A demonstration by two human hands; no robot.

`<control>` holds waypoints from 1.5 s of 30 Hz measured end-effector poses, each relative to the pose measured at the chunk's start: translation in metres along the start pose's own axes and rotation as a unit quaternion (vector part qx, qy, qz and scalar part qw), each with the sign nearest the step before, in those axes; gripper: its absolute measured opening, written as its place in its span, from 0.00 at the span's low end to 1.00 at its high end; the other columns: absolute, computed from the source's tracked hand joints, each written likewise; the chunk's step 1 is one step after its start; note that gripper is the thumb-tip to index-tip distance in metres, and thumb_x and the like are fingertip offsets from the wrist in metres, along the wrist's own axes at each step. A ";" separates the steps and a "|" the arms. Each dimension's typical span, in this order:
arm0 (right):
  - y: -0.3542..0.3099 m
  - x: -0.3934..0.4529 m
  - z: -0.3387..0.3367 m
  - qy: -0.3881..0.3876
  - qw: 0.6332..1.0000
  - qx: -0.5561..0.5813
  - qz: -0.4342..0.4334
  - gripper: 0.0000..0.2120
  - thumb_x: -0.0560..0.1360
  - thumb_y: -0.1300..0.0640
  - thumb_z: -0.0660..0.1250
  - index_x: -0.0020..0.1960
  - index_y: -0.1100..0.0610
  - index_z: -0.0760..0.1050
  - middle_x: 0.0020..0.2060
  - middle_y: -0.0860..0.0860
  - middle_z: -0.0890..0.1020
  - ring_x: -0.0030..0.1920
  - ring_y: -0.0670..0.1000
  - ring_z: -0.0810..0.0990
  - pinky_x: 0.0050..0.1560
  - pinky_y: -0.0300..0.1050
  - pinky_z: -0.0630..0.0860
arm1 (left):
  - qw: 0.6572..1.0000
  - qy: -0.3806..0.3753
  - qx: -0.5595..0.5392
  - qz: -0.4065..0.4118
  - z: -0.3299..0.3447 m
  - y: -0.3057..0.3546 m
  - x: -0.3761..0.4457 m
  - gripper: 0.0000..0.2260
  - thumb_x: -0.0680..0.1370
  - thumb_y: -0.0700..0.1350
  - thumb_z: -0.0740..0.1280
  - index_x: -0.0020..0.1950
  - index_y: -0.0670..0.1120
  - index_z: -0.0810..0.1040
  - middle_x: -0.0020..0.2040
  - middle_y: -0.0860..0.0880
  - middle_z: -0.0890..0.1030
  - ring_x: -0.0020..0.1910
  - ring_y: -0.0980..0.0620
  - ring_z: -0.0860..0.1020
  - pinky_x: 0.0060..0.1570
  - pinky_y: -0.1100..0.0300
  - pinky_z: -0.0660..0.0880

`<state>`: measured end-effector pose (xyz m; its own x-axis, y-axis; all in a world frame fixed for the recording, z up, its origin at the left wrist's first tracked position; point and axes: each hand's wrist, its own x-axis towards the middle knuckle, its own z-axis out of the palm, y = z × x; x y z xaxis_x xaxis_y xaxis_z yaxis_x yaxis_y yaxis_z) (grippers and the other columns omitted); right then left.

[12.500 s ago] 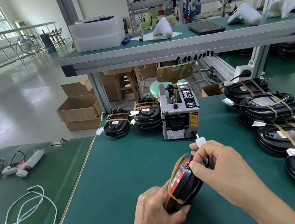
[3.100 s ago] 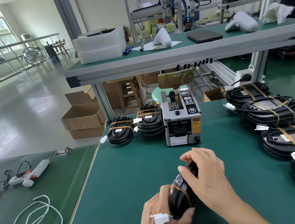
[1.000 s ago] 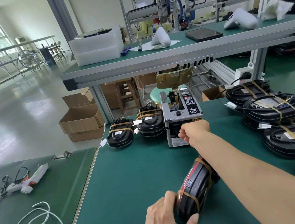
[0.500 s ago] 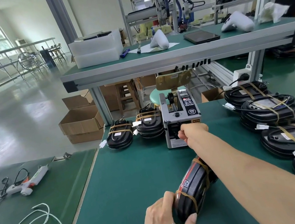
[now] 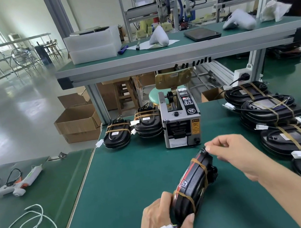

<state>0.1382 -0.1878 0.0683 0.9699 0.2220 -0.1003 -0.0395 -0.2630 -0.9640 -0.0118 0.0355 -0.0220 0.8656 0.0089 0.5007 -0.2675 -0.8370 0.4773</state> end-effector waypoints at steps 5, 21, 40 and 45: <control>0.011 -0.004 0.002 -0.004 0.995 0.099 0.030 0.05 0.78 0.65 0.72 0.44 0.62 0.83 0.49 0.63 0.86 0.43 0.49 0.83 0.54 0.48 0.84 | 1.000 -0.002 -0.001 -0.002 -0.002 0.002 0.000 0.22 0.69 0.63 0.70 0.45 0.44 0.77 0.33 0.56 0.77 0.31 0.52 0.75 0.30 0.59 0.75; 0.010 0.007 0.000 -0.004 0.994 -0.105 -0.042 0.05 0.76 0.53 0.76 0.41 0.47 0.85 0.42 0.42 0.87 0.49 0.49 0.85 0.61 0.58 0.81 | 1.000 -0.002 0.004 0.001 0.000 0.001 -0.001 0.21 0.69 0.63 0.70 0.44 0.45 0.76 0.33 0.56 0.76 0.30 0.54 0.74 0.29 0.60 0.73; 0.005 0.009 -0.001 0.001 0.982 -0.178 -0.063 0.05 0.75 0.51 0.74 0.41 0.44 0.83 0.41 0.43 0.86 0.42 0.48 0.82 0.52 0.51 0.81 | 1.000 -0.006 0.006 0.003 0.003 -0.003 -0.002 0.21 0.70 0.63 0.71 0.45 0.45 0.76 0.33 0.55 0.76 0.30 0.53 0.74 0.29 0.58 0.74; 0.001 0.008 0.001 0.013 0.973 -0.217 -0.077 0.07 0.75 0.51 0.73 0.39 0.42 0.81 0.41 0.43 0.86 0.38 0.47 0.81 0.45 0.46 0.80 | 1.000 -0.006 0.003 0.000 0.003 -0.003 -0.001 0.21 0.70 0.63 0.71 0.45 0.46 0.76 0.33 0.56 0.75 0.30 0.53 0.74 0.29 0.59 0.74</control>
<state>0.1452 -0.1850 0.0663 0.9623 0.2675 0.0490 0.2066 -0.6018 -0.7715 -0.0106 0.0364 -0.0268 0.8705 0.0032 0.4922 -0.2647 -0.8400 0.4736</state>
